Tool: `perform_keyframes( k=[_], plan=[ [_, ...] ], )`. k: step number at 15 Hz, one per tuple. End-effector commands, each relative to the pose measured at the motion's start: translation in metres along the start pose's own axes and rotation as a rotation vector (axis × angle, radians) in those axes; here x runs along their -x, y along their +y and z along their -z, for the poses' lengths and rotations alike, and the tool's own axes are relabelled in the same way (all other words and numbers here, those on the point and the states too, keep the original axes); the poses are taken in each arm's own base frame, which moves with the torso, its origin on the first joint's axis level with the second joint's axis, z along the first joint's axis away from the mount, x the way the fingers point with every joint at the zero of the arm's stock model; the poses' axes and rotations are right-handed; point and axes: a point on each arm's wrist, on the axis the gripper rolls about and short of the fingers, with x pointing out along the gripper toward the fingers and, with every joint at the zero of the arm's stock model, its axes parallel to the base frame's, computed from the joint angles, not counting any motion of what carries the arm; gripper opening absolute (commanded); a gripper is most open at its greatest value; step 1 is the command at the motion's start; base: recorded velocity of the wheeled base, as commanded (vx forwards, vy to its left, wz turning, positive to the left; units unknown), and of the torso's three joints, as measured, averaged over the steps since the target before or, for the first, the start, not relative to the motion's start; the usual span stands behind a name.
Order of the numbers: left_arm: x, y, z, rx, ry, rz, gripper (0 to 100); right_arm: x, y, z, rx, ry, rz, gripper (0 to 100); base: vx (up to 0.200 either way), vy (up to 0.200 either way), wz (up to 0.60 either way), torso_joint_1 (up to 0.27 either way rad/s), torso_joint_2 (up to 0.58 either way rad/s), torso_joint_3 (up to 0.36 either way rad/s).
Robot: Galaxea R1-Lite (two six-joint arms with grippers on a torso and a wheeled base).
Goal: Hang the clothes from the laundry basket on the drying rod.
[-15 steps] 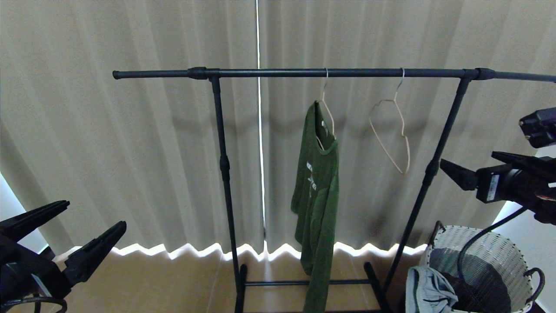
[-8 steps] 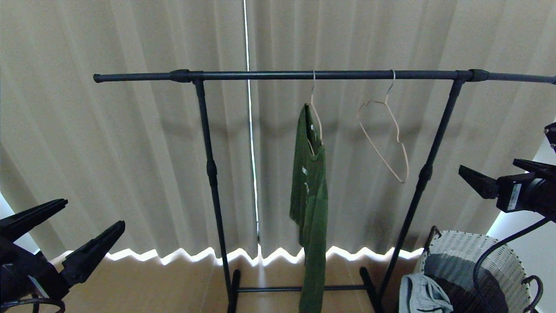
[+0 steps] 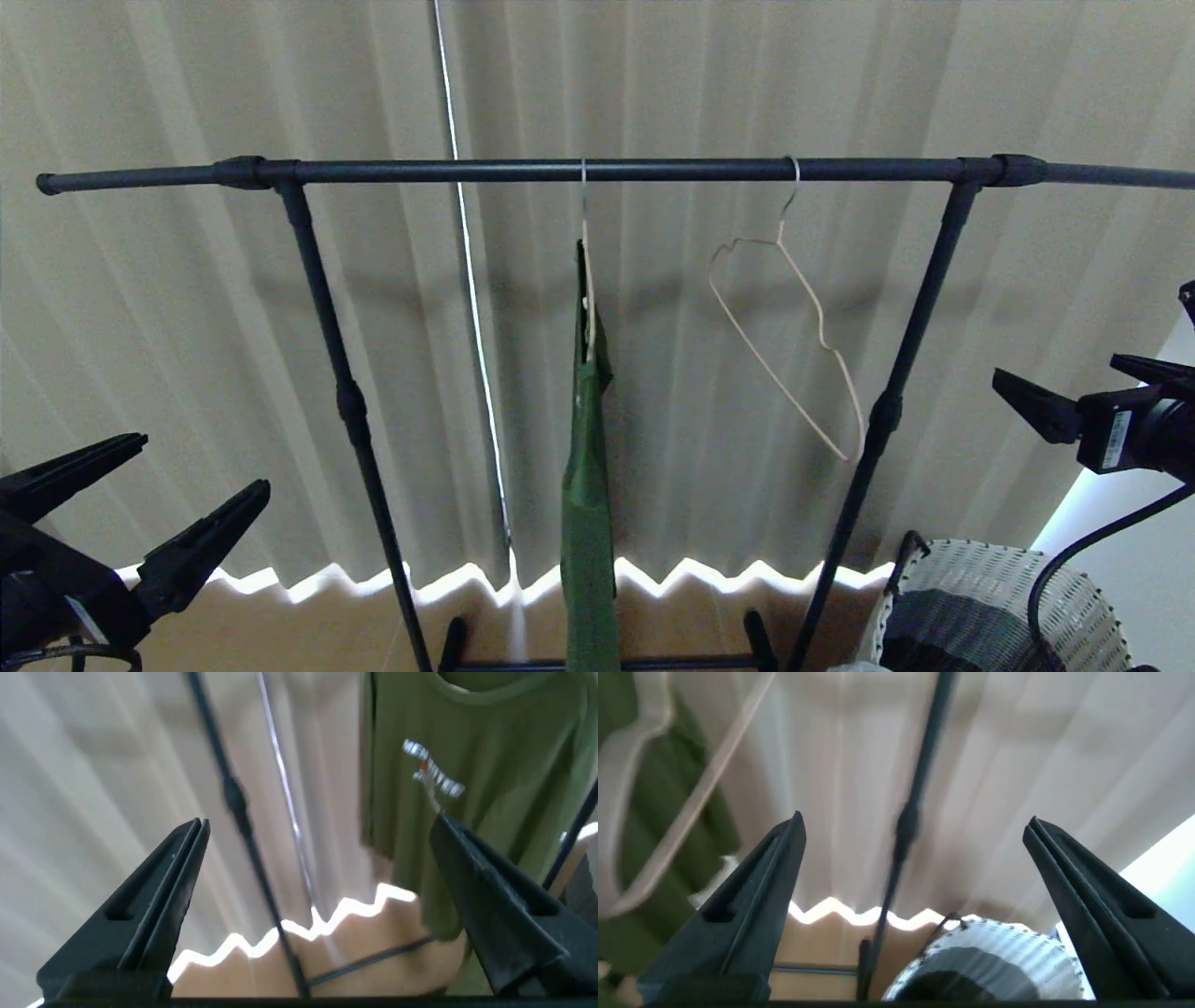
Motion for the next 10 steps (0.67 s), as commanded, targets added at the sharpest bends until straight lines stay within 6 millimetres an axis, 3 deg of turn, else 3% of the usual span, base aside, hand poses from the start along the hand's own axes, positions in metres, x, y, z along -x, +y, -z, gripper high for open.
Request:
perform_keyframes(
  k=[1, 3, 10],
  plan=[
    [0.0, 0.0, 0.0, -0.001, 0.001, 0.0, 100, 0.005, 0.0, -0.001, 0.0, -0.005, 0.0, 100, 0.2, -0.2, 0.0, 0.002, 0.0, 0.007],
    [0.0, 0.0, 0.001, -0.002, 0.005, 0.001, 100, 0.007, -0.001, -0.002, 0.0, -0.007, 0.002, 100, 0.2, -0.2, 0.0, 0.002, 0.0, 0.0],
    [0.002, -0.001, 0.002, -0.003, 0.001, 0.0, 100, 0.026, -0.006, 0.016, 0.011, 0.116, 0.021, 100, 0.0, 0.0, 0.0, 0.0, 0.0, 0.0]
  ],
)
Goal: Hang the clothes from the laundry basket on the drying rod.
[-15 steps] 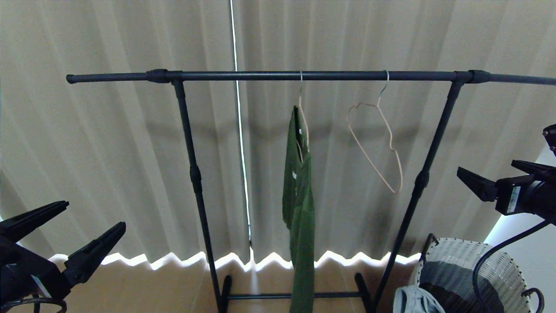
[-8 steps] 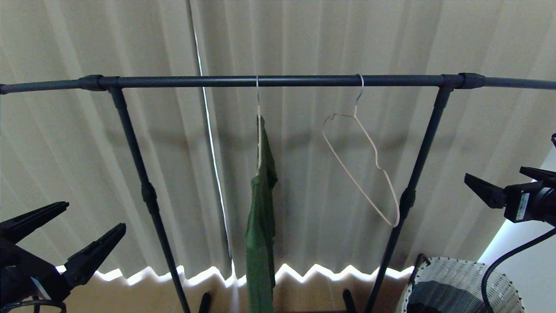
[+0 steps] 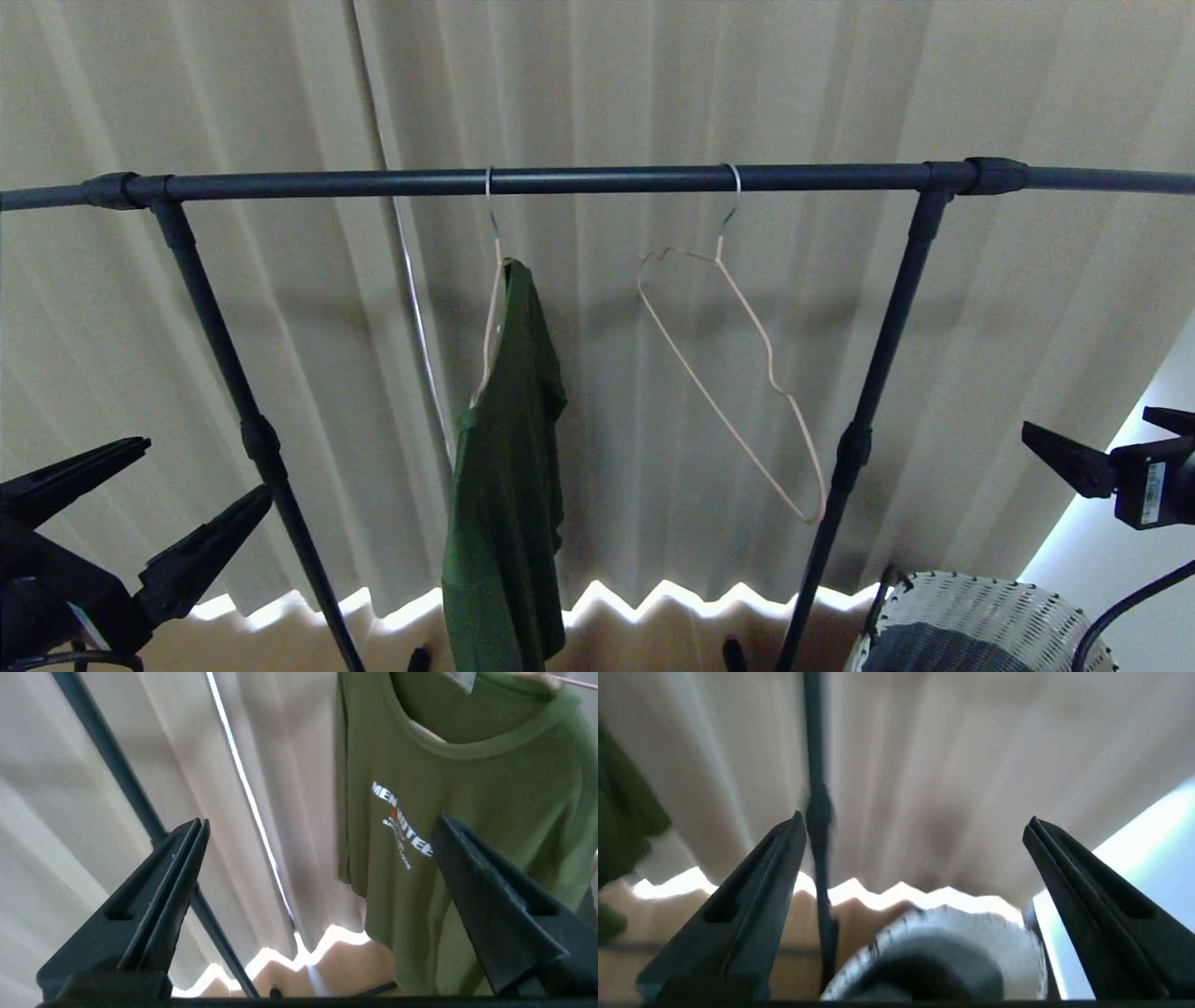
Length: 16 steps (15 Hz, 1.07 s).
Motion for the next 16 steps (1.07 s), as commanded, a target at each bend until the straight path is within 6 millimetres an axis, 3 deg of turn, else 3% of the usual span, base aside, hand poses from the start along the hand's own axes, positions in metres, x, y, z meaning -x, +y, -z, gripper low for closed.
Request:
perform_keyframes(
  k=[1, 4, 12, 16],
  plan=[
    [0.001, 0.0, 0.001, -0.001, 0.001, -0.001, 100, 0.008, -0.001, 0.01, 0.052, 0.064, 0.008, 100, 0.0, 0.0, 0.0, 0.0, 0.0, 0.0],
    [0.003, 0.0, 0.0, 0.0, -0.007, -0.002, 100, 0.011, -0.012, 0.023, 0.176, 0.112, 0.07, 100, -0.067, 0.0, 0.0, 0.002, 0.0, 0.001],
    [0.008, -0.001, 0.006, 0.003, 0.0, -0.013, 100, 0.014, -0.014, 0.034, 0.169, 0.141, 0.084, 100, -0.2, 0.0, 0.0, 0.001, 0.0, 0.002],
    [0.014, -0.002, 0.011, 0.003, 0.002, -0.024, 100, 0.028, -0.012, 0.051, 0.164, 0.086, 0.093, 100, 0.0, 0.0, 0.0, 0.0, 0.0, 0.0]
  ],
)
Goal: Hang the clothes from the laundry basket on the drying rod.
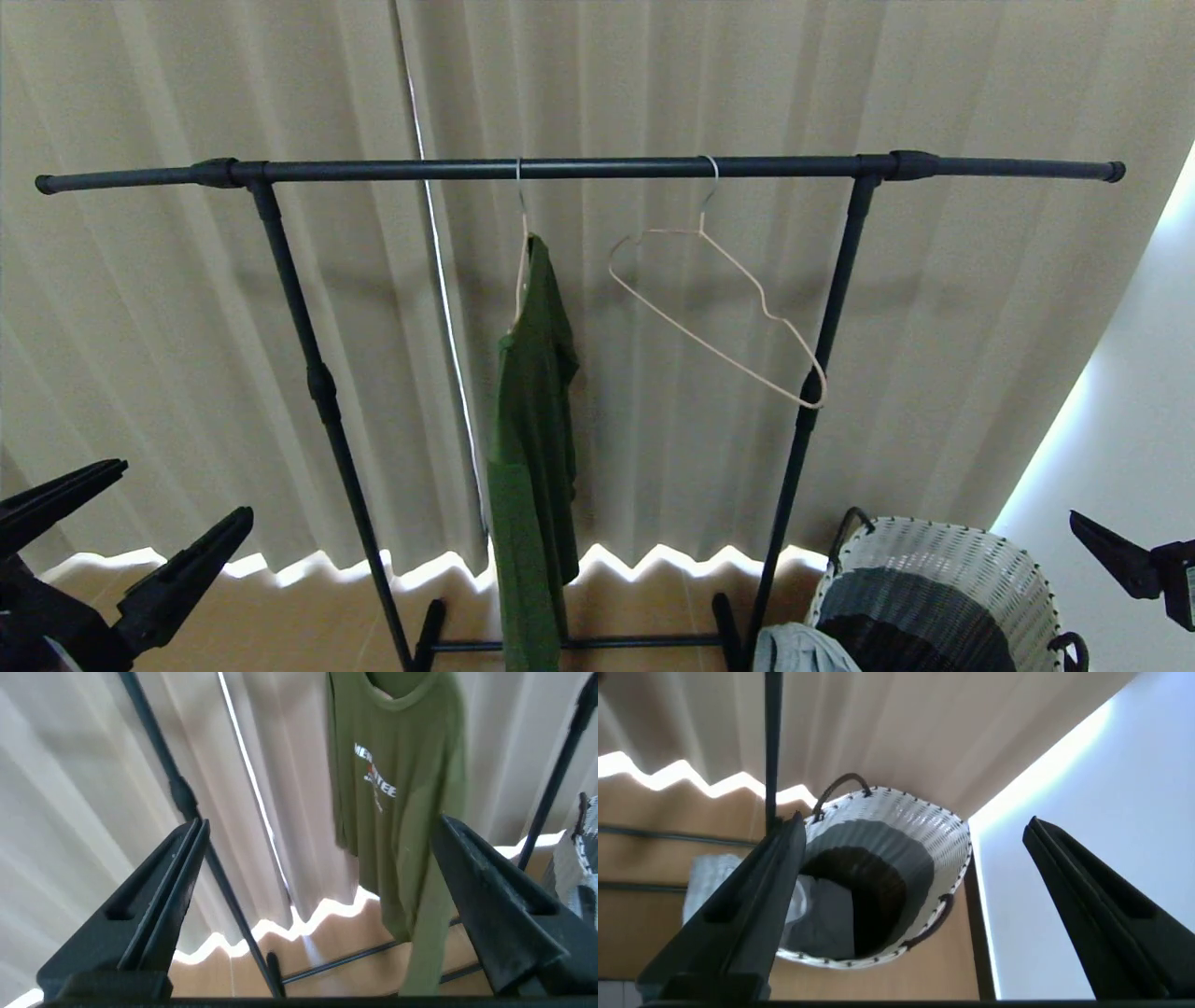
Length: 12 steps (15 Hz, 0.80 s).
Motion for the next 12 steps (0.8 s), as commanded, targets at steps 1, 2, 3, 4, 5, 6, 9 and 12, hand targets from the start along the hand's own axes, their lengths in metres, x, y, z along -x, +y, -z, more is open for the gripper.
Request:
perform_keyframes(
  k=[1, 2, 3, 4, 5, 6, 9, 12],
  plan=[
    [0.001, 0.0, 0.002, 0.002, 0.003, -0.001, 100, 0.007, 0.001, 0.006, -0.004, -0.033, 0.006, 100, 0.0, 0.0, 0.0, 0.0, 0.0, 0.0],
    [0.001, 0.0, 0.002, 0.003, 0.009, 0.0, 100, 0.007, 0.001, 0.005, -0.008, -0.039, 0.008, 100, 0.0, 0.0, 0.0, 0.0, 0.0, 0.0],
    [0.001, -0.001, 0.003, 0.006, 0.013, 0.001, 100, 0.008, 0.002, 0.009, -0.01, -0.029, 0.007, 100, 0.0, 0.0, 0.0, 0.0, 0.0, 0.0],
    [0.001, 0.0, 0.004, 0.009, 0.018, -0.001, 100, 0.009, 0.003, 0.014, -0.009, -0.022, 0.004, 100, 0.0, 0.0, 0.0, 0.0, 0.0, 0.0],
    [0.002, 0.001, 0.006, 0.01, 0.026, -0.017, 100, 0.013, 0.005, 0.021, -0.008, -0.017, 0.0, 100, 0.0, 0.0, 0.0, 0.0, 0.0, 0.0],
    [0.002, 0.003, 0.007, 0.013, 0.031, -0.036, 100, 0.016, 0.006, 0.025, -0.008, -0.022, 0.001, 100, 0.0, 0.0, 0.0, 0.0, 0.0, 0.0],
    [-0.001, 0.005, 0.009, 0.021, 0.055, -0.059, 100, 0.02, 0.008, 0.033, -0.008, -0.016, -0.001, 100, 0.0, 0.0, 0.0, 0.0, 0.0, 0.0],
    [0.0, 0.007, 0.011, 0.024, 0.063, -0.077, 100, 0.024, 0.009, 0.034, -0.006, -0.035, -0.011, 100, 0.0, 0.0, 0.0, 0.0, 0.0, 0.0]
  ],
)
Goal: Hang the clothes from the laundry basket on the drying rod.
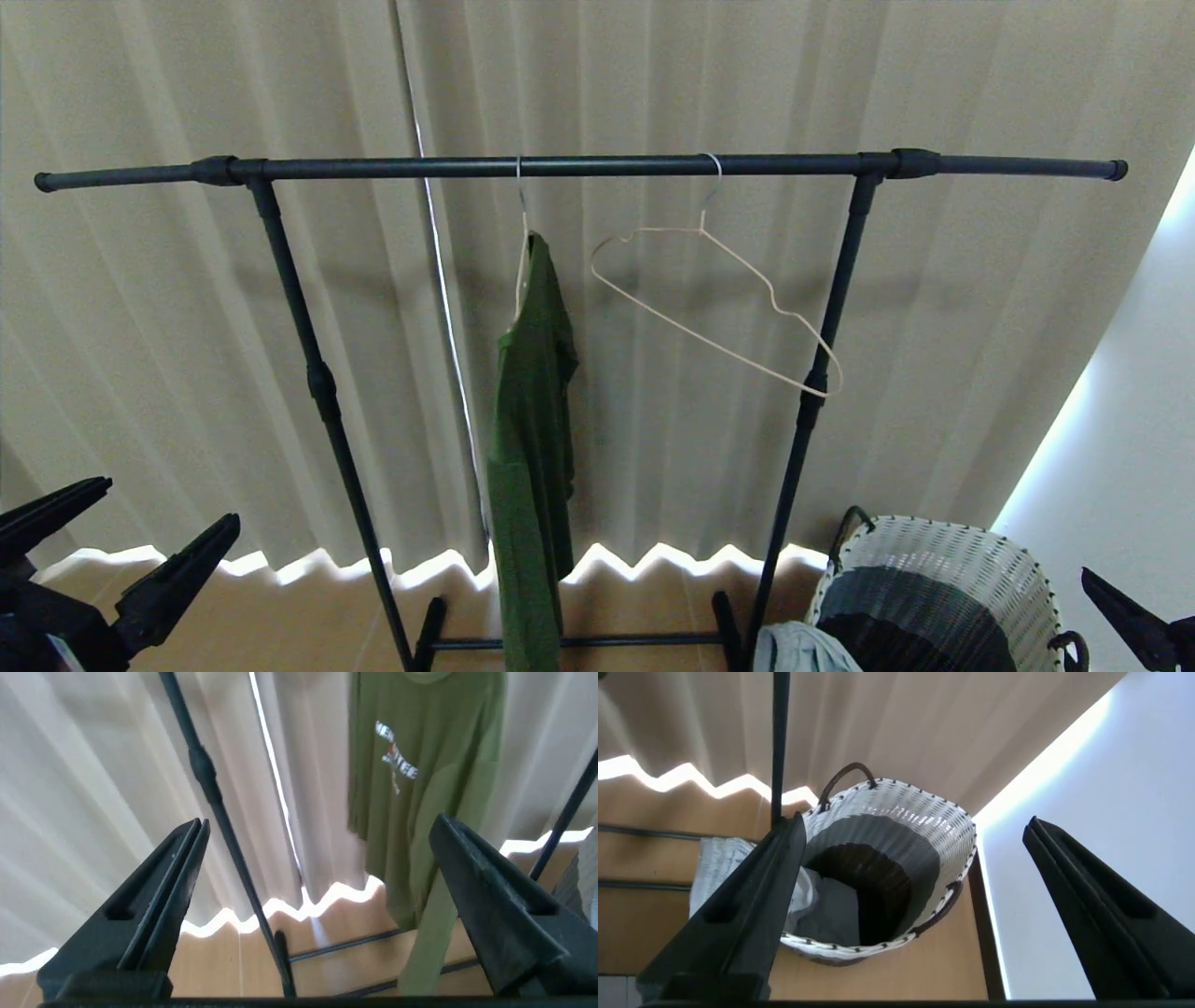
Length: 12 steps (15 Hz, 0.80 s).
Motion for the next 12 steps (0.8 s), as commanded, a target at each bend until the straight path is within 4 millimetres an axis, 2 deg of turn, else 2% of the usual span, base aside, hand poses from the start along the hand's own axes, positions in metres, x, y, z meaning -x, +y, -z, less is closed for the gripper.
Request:
perform_keyframes(
  k=[1, 5, 12],
  plan=[
    [-0.001, 0.0, 0.002, 0.0, 0.015, -0.003, 100, 0.004, 0.0, 0.0, 0.002, -0.023, -0.001, 100, 0.0, 0.0, 0.0, 0.0, 0.0, 0.0],
    [-0.005, 0.0, 0.006, 0.004, 0.043, 0.006, 100, 0.009, 0.003, 0.009, 0.001, -0.021, -0.004, 100, 0.0, 0.0, 0.0, -0.138, 0.33, 0.189],
    [-0.005, 0.0, 0.001, -0.011, 0.022, 0.013, 100, 0.009, 0.005, 0.01, 0.012, -0.03, -0.05, 100, 0.0, 0.0, 0.0, -0.179, 0.47, 0.281]
  ],
)
